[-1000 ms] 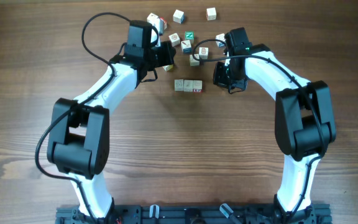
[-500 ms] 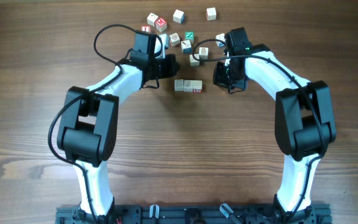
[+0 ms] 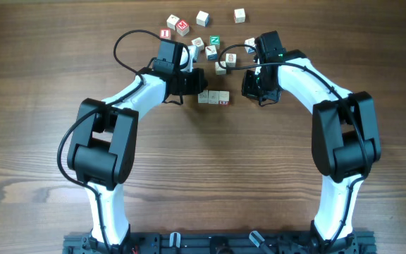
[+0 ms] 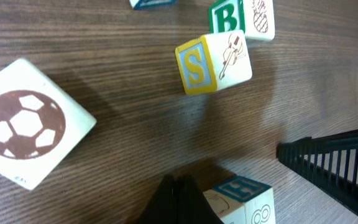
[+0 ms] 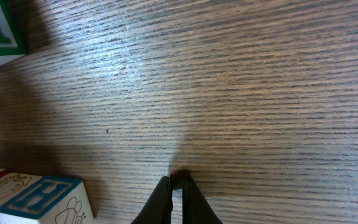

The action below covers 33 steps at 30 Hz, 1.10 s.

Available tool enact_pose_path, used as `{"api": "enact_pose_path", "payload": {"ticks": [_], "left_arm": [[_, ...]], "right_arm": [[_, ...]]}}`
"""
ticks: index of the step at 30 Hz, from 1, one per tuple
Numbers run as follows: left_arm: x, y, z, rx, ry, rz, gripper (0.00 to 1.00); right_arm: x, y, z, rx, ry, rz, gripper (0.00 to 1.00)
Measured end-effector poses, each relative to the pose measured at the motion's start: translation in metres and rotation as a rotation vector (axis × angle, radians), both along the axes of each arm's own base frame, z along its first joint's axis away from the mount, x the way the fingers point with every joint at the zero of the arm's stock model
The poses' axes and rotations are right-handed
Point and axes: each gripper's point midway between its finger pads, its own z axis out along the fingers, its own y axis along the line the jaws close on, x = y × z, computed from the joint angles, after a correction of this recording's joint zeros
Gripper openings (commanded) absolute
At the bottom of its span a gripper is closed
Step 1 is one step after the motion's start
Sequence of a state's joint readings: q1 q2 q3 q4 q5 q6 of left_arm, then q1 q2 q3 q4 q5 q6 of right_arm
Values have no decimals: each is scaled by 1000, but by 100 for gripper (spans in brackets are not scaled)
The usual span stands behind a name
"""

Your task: Form a horizontal line

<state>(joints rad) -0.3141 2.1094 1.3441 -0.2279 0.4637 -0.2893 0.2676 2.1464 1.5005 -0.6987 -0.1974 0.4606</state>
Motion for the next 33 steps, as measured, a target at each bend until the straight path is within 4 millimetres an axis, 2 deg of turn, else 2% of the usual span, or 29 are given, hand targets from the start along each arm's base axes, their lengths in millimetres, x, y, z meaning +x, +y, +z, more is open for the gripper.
{"api": "enact_pose_path", "payload": {"ticks": [33], "left_arm": [[-6, 2, -4, 17, 17, -18, 4]], "right_arm": [[1, 0, 0, 1, -4, 0, 8]]}}
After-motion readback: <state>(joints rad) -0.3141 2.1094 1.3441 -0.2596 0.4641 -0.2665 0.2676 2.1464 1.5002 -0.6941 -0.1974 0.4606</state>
